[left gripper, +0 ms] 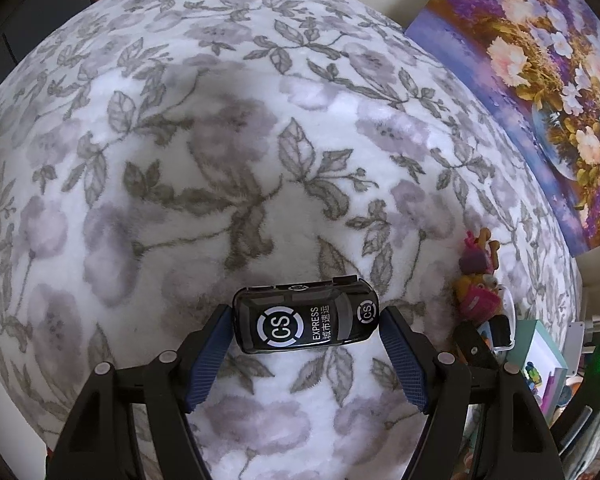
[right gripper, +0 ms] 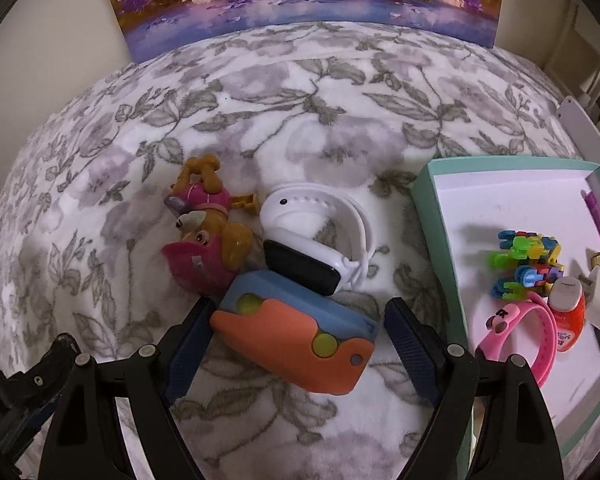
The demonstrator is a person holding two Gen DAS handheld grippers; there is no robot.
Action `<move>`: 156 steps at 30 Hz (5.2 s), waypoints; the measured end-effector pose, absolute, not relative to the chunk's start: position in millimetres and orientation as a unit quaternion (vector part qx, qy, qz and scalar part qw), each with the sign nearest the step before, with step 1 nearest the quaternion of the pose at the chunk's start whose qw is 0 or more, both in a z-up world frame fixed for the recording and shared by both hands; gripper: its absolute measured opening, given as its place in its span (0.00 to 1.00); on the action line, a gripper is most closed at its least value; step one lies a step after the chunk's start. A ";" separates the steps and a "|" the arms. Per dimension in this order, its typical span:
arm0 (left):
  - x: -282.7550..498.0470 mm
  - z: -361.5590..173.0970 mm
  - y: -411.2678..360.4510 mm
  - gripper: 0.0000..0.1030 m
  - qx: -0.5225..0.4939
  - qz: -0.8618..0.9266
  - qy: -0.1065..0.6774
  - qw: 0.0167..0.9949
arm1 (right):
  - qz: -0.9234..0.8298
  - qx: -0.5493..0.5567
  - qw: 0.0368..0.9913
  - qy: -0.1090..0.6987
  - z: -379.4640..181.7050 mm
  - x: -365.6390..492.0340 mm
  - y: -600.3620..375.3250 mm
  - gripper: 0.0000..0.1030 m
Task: Organize rigid objects
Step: 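Grasp the orange-and-blue phone case with the right tool while the left tool holds the car, then carry the toy car and phone case over the tray, then lower the car and case into the tray and open both tools, then move both tools toward the pink dog figure and white watch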
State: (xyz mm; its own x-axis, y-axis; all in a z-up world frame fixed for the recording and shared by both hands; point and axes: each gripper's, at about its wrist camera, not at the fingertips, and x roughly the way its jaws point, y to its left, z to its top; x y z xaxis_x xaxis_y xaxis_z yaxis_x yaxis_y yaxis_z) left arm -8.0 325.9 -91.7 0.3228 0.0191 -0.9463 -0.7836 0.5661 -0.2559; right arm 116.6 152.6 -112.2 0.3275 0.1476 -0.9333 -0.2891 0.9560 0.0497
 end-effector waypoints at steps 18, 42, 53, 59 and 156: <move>0.2 -83.4 312.9 0.75 -0.362 0.265 0.512 0.733 | 0.133 -0.056 0.809 0.570 -85.2 99.0 136.8 0.76; 38.6 -8.6 204.5 0.75 -0.261 0.213 0.483 0.808 | 0.072 0.006 0.836 0.544 -6.8 103.3 7.8 0.76; 62.1 -11.9 140.4 0.75 -0.220 0.178 0.503 0.816 | 0.013 0.042 0.830 0.557 -13.7 129.6 -71.0 0.76; 70.6 -12.0 101.2 0.75 -0.187 0.150 0.513 0.824 | -0.032 0.058 0.825 0.561 -18.1 140.8 -120.5 0.76; 34.5 -5.1 219.5 1.00 -0.234 0.281 0.488 0.793 | 0.074 -0.038 0.833 0.546 -17.3 112.6 -8.5 0.82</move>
